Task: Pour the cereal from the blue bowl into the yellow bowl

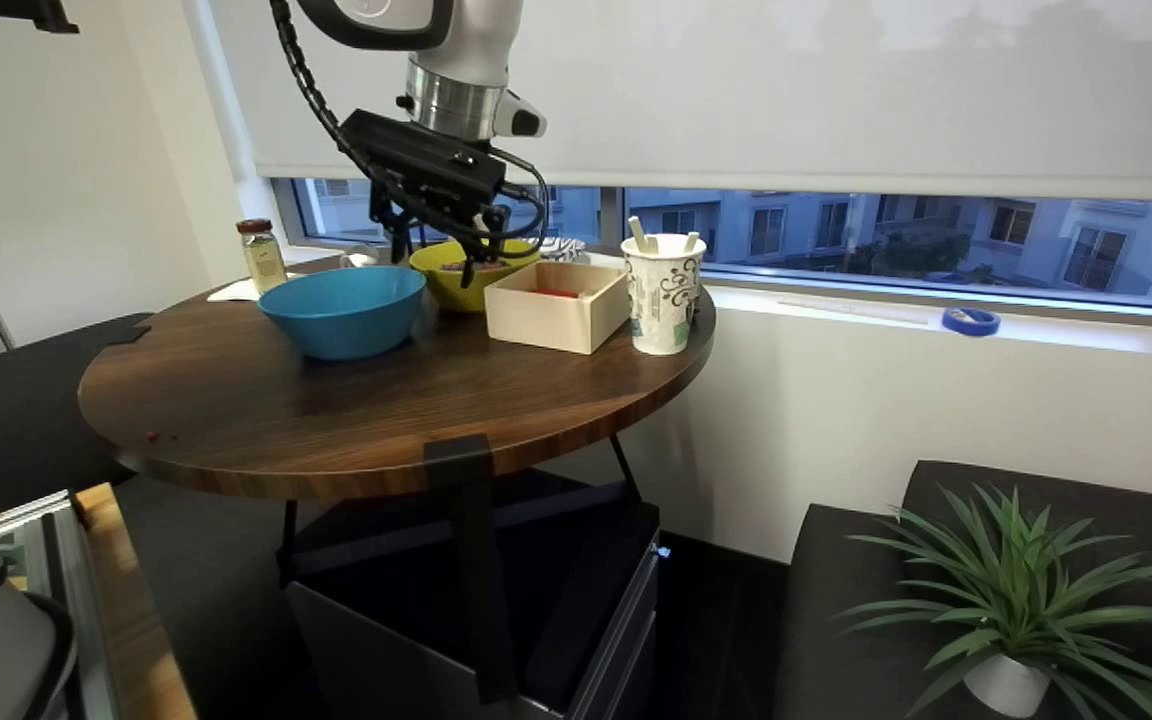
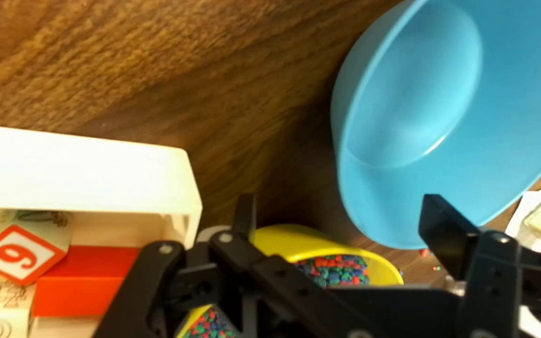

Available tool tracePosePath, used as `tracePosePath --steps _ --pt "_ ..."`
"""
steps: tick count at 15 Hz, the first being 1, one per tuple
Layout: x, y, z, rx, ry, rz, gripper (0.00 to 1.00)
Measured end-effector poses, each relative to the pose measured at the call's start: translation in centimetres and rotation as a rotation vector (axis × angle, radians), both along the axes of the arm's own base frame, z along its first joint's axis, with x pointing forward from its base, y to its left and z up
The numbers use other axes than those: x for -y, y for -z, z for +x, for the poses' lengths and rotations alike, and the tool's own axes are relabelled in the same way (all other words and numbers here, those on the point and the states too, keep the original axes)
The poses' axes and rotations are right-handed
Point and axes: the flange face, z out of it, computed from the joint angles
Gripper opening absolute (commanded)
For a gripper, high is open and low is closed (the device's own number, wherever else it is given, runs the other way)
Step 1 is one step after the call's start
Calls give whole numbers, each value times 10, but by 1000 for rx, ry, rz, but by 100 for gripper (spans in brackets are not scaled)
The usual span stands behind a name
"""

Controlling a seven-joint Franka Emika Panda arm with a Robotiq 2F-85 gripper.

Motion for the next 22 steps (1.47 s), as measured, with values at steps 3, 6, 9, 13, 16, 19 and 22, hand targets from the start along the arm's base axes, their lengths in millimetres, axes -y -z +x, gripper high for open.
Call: tracePosePath --steps 3,6,9,13,16,19,22 --pt "-3 -36 -5 59 10 -27 100" --pt "-13 -78 -14 144 -10 -76 100" --pt "-25 -114 -30 222 -35 -130 100" --pt "-42 -145 -47 322 -69 -156 100" --pt "-55 -161 -57 410 -98 -151 100" --pt "-57 -162 -61 420 -106 -147 100" --pt "-55 -162 -61 420 -108 -147 100"
